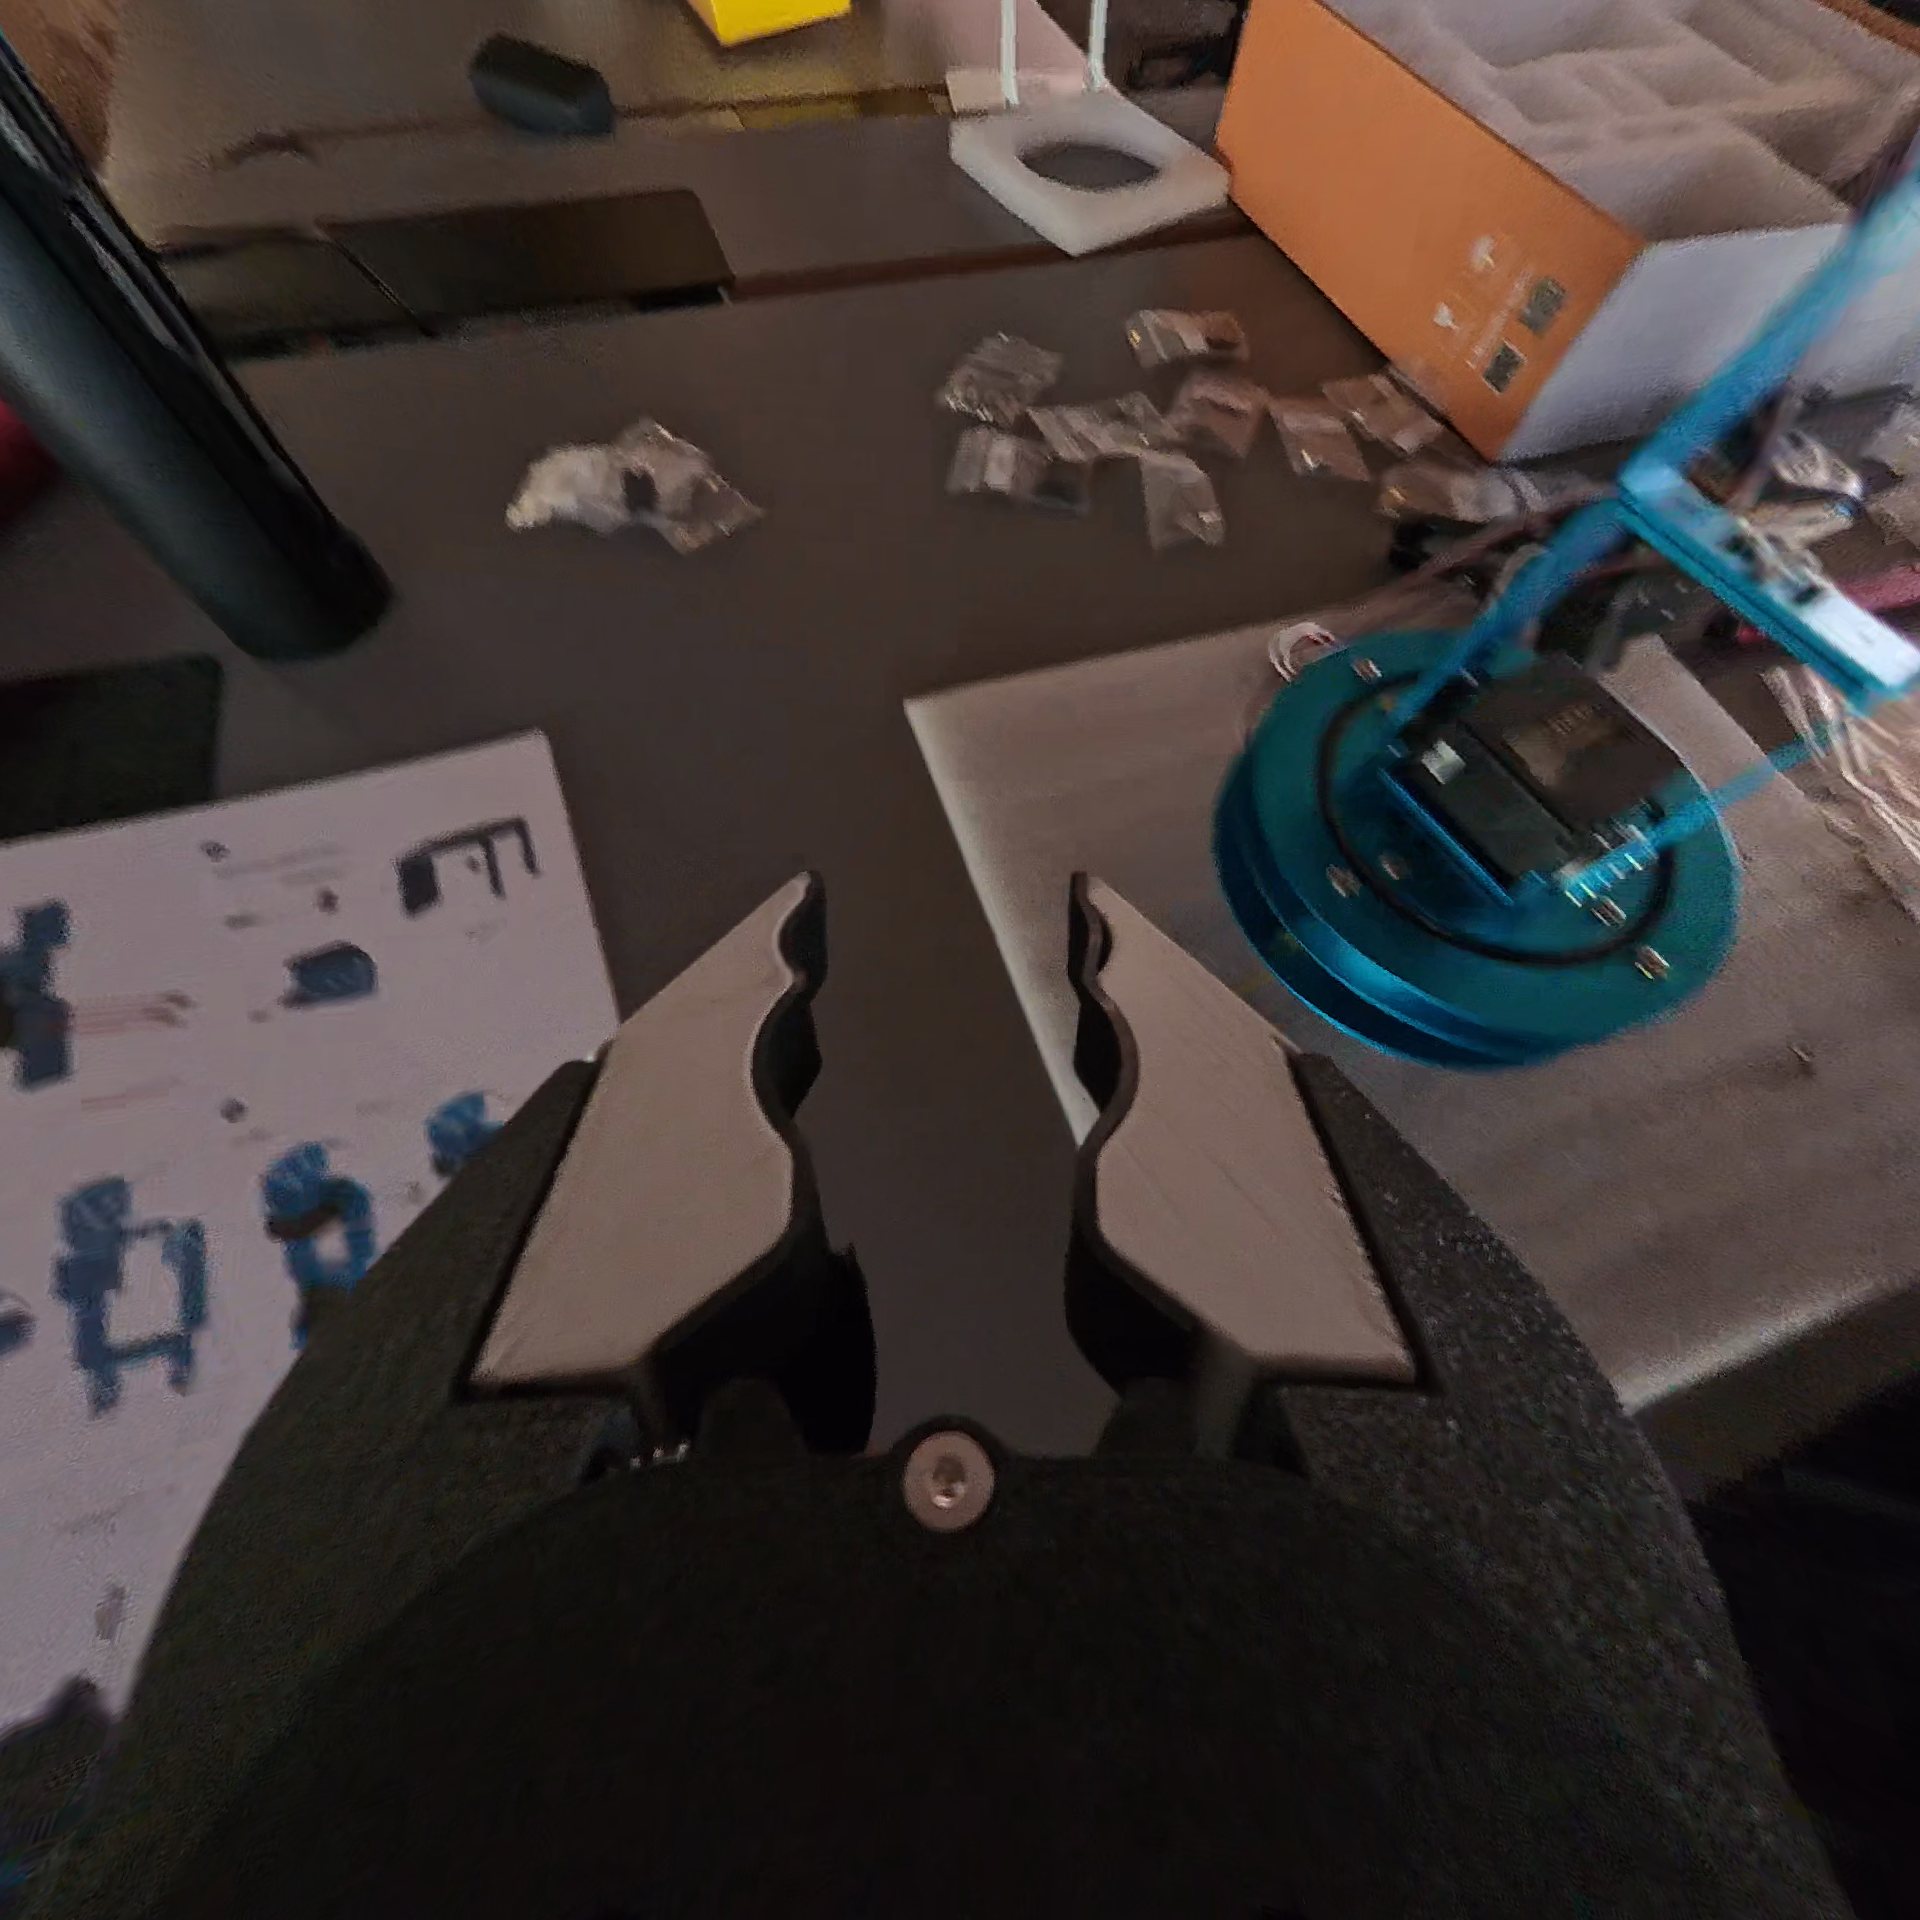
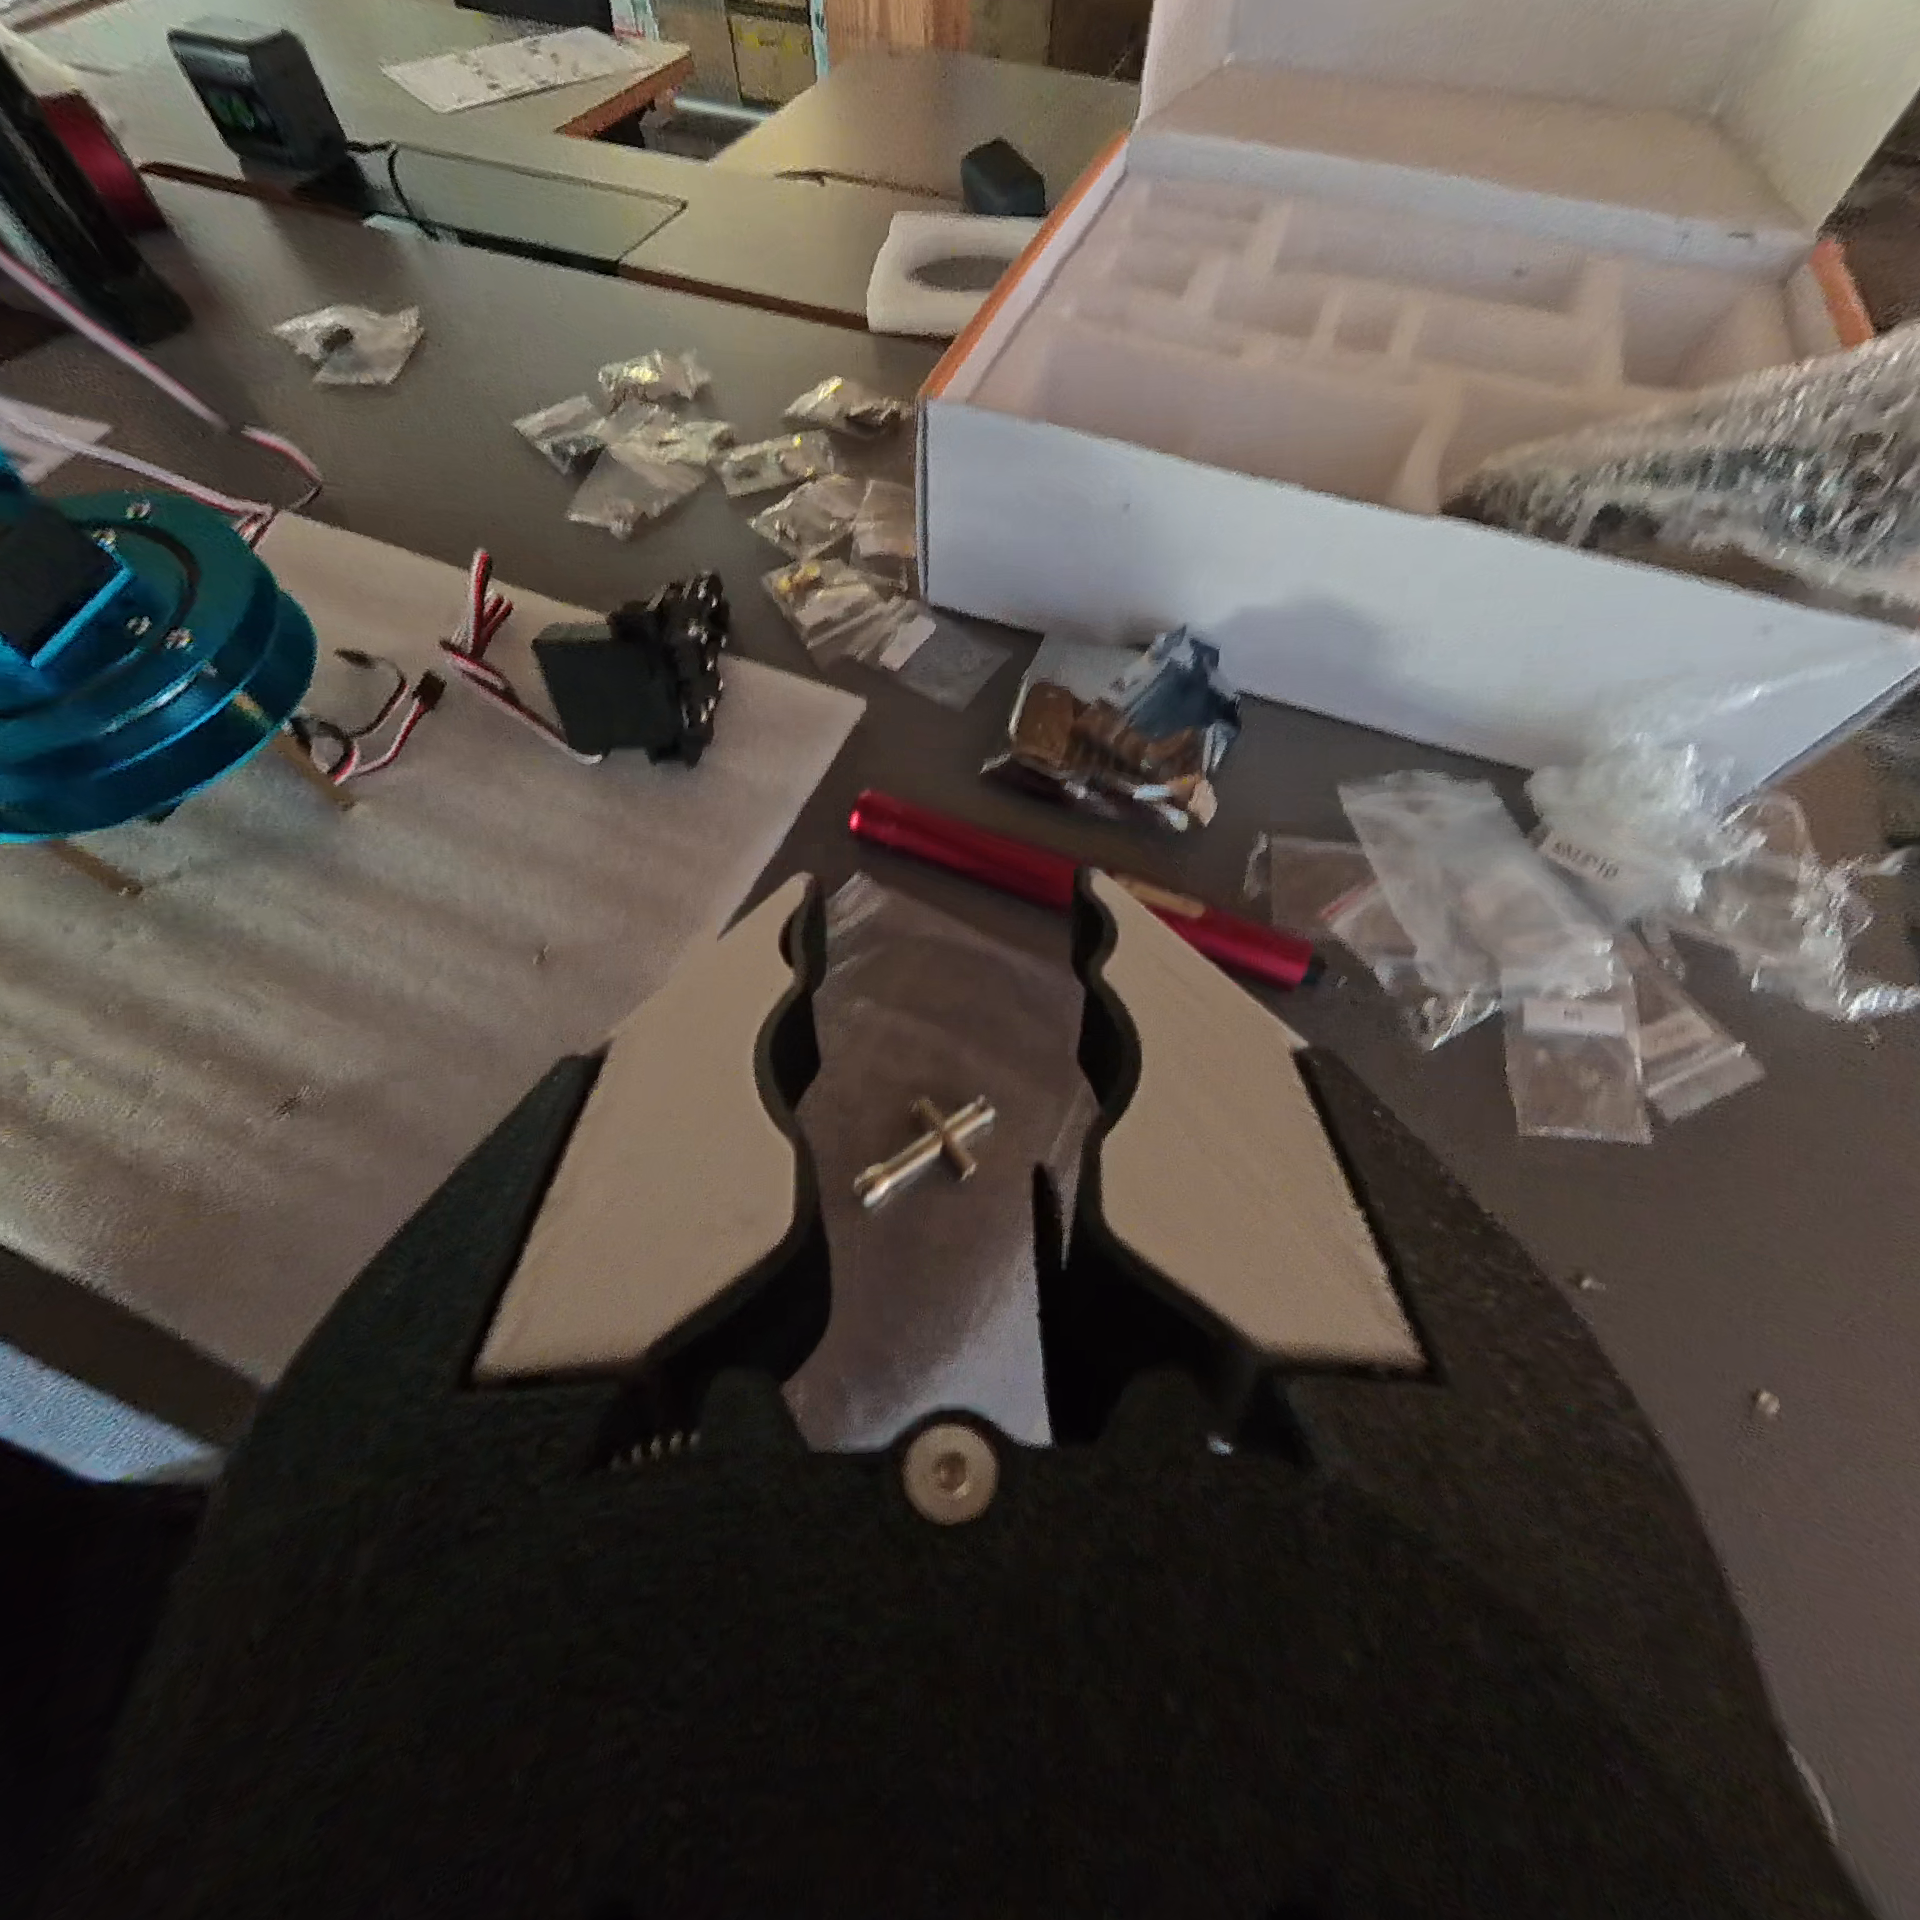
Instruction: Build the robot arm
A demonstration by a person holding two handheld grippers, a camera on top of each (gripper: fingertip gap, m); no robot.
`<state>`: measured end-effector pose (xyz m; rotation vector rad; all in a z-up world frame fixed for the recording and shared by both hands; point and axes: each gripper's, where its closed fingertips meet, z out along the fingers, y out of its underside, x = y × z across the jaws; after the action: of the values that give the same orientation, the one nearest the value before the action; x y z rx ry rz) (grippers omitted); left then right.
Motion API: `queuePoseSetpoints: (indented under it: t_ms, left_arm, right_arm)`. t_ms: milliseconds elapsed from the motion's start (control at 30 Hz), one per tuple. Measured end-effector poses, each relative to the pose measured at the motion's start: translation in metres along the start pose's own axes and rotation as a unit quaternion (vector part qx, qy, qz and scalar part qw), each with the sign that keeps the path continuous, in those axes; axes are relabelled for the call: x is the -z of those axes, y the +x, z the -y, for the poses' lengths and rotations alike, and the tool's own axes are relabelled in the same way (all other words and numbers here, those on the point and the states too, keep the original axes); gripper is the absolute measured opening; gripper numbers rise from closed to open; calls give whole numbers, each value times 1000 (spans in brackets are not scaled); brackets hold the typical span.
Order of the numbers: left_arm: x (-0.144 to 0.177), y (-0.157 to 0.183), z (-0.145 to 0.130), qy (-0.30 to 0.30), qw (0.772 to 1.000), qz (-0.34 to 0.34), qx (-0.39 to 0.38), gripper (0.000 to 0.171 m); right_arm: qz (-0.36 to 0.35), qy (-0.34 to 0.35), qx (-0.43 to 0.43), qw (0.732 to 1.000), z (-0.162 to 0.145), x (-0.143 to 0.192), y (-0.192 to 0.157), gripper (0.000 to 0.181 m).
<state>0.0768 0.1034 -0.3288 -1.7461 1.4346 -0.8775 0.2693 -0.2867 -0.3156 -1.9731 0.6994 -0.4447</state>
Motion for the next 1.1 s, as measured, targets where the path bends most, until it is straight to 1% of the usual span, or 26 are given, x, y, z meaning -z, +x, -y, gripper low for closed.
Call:
queuePoseSetpoints:
  t_ms: [100,267,400,500,600,700,800,967,1100]
  left_arm:
    - [14,28,-27,-22,1000,-5,8,45]
    - [35,78,-54,-34,999,-7,16,40]
    - [42,130,-63,-42,998,-31,20,35]
    - [42,176,-67,-47,997,-50,19,33]
    - [49,222,-73,-50,998,-49,3,33]
    - [64,269,-83,-52,997,-49,-9,33]
    - [81,306,-97,-55,998,-30,-27,33]
    - [107,349,-112,-59,997,-13,-47,34]
    - [120,360,-115,-53,996,20,-67,37]
  right_arm:
    - [6,-9,-14,1000,-15,16,-1,47]
    - [-3,-3,-8,1000,-33,48,12,45]
    - [19,-8,-23,1000,-55,80,21,43]
    - [30,-18,-38,999,-80,111,34,42]
    - [39,-29,-52,997,-108,145,49,38]
    - [45,-23,-59,997,-130,180,61,35]
    - [67,-24,-75,995,-150,208,64,34]
    - [94,-21,-67,993,-170,242,58,32]
    - [115,-9,-64,991,-179,260,48,29]
